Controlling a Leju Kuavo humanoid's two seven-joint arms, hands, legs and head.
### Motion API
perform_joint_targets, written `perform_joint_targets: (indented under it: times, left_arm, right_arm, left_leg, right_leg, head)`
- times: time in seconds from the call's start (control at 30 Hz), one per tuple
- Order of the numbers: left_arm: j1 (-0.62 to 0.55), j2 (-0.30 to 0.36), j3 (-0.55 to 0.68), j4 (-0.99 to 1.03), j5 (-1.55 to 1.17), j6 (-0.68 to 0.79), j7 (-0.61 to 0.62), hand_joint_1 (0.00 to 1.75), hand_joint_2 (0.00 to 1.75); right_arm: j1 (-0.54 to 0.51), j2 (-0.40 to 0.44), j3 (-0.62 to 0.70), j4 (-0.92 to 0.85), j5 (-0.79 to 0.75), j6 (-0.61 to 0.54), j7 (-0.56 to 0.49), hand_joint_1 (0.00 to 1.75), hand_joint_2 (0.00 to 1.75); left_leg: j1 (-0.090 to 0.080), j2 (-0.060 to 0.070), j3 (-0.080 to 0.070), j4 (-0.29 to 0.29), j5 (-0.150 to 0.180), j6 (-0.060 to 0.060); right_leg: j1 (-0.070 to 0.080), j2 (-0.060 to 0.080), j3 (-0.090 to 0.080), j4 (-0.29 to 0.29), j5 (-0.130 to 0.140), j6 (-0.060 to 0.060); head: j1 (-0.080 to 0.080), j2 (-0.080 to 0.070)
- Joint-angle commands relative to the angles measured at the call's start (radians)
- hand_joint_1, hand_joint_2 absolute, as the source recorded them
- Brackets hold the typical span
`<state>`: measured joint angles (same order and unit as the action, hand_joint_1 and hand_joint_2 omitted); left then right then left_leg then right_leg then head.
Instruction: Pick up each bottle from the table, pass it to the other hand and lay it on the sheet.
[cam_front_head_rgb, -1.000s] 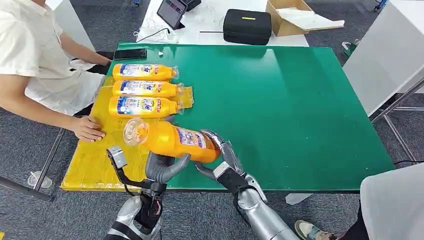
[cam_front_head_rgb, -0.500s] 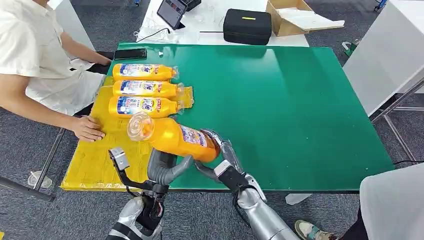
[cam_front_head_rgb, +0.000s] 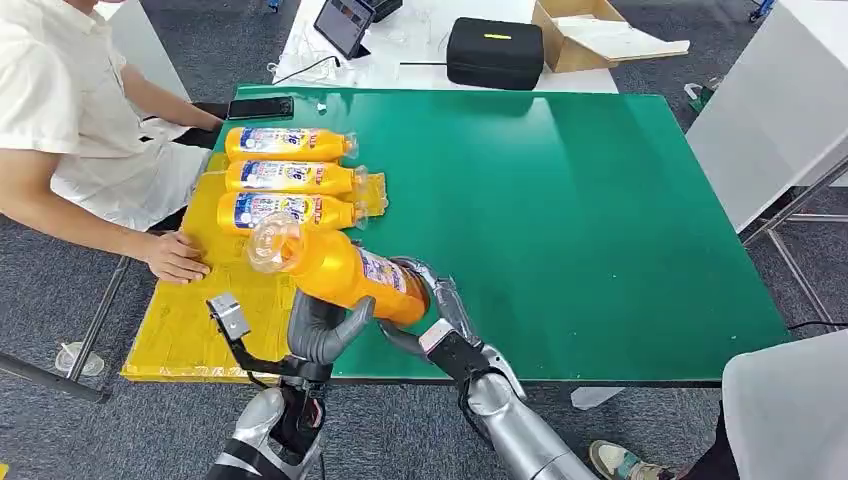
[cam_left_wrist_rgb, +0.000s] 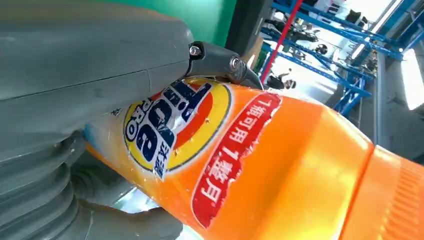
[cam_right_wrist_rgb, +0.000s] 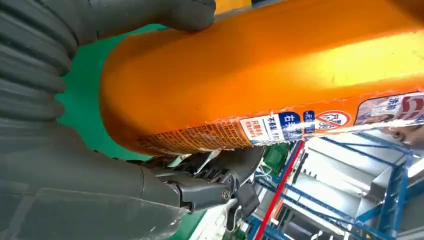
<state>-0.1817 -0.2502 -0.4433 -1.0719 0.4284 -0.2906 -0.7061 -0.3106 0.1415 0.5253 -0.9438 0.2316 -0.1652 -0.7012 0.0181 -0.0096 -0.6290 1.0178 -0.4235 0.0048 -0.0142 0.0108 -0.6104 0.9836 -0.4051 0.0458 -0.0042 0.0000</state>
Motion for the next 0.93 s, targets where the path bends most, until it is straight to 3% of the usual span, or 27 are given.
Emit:
perform_joint_targets:
  times: [0.03,0.3,0.33,0.37,0.4,0.43,0.63,0.8,0.83,0.93]
  left_arm:
    - [-0.037,-0.004,0.014,0.001,-0.019,-0.042,0.008,1.75,1.75]
    - [-0.019,-0.002,0.02,-0.03,-0.025,-0.061,0.008,1.75,1.75]
    - [-0.017,-0.002,0.02,-0.033,-0.026,-0.061,0.008,1.75,1.75]
    - [-0.006,-0.003,0.026,-0.047,-0.032,-0.057,0.008,1.75,1.75]
    - [-0.002,-0.004,0.026,-0.06,-0.039,-0.051,0.008,1.75,1.75]
    - [0.001,-0.006,0.019,-0.073,-0.042,-0.031,0.008,1.75,1.75]
    - [0.053,0.035,0.025,-0.171,0.004,0.03,0.014,1.75,1.75]
    - [0.095,0.048,0.099,-0.259,-0.024,0.123,0.027,1.75,1.75]
    - [0.108,0.052,0.11,-0.278,-0.033,0.141,0.026,1.75,1.75]
    - [0.173,0.033,0.155,-0.363,-0.08,0.189,0.033,1.75,1.75]
  right_arm:
    - [-0.043,0.017,0.076,0.066,-0.013,0.046,0.003,1.75,1.75]
    - [-0.037,0.015,0.078,0.069,-0.018,0.051,0.003,1.68,1.75]
    - [-0.035,0.014,0.078,0.068,-0.018,0.052,0.003,1.57,1.75]
    - [-0.029,0.014,0.08,0.066,-0.021,0.057,0.003,1.33,1.75]
    - [-0.027,0.016,0.084,0.058,-0.019,0.058,0.003,0.35,1.75]
    - [-0.03,0.031,0.077,0.074,-0.007,0.046,0.003,0.0,1.75]
    - [0.017,0.024,0.068,0.03,0.071,-0.022,0.003,0.0,1.75]
    - [0.088,-0.014,0.009,-0.061,0.113,-0.249,0.003,0.0,1.75]
    - [0.103,-0.019,-0.017,-0.082,0.11,-0.296,0.003,0.0,0.0]
    - [0.171,-0.042,-0.133,-0.192,0.086,-0.372,0.003,0.0,0.0]
  left_leg:
    - [0.0,0.002,0.004,0.0,-0.001,0.001]
    - [0.0,0.0,0.002,0.0,0.0,0.0]
    - [0.0,0.001,0.004,0.0,-0.001,0.001]
    - [0.0,0.001,0.003,0.0,-0.001,0.001]
    - [0.0,0.001,0.002,0.0,-0.001,0.0]
    - [0.0,0.001,0.004,0.0,-0.001,0.001]
    - [0.0,0.002,0.003,-0.001,-0.001,0.0]
    - [0.0,0.001,0.003,-0.001,-0.001,0.0]
    - [0.0,0.0,0.002,-0.001,0.0,0.0]
    - [0.0,0.001,0.005,-0.001,-0.002,0.001]
  right_leg:
    - [0.001,0.0,0.004,0.001,-0.001,-0.002]
    - [0.001,-0.001,0.002,0.0,0.0,-0.001]
    - [0.001,-0.001,0.004,0.0,-0.001,-0.002]
    - [0.0,0.0,0.003,0.0,-0.001,-0.002]
    - [0.001,0.0,0.002,0.0,0.0,-0.001]
    - [0.001,0.0,0.004,0.0,-0.001,-0.002]
    - [0.001,0.001,0.002,-0.001,0.0,-0.001]
    - [0.001,0.0,0.002,-0.001,-0.001,-0.001]
    - [0.001,-0.001,0.001,-0.001,0.0,-0.001]
    - [0.0,-0.001,0.005,-0.001,-0.002,-0.002]
  head:
    - [0.0,0.0]
    - [0.0,0.0]
    - [0.0,0.0]
    - [0.0,0.0]
    - [0.0,0.0]
    - [0.0,0.0]
    - [0.0,0.0]
    - [0.0,0.0]
    - [0.0,0.0]
    - [0.0,0.0]
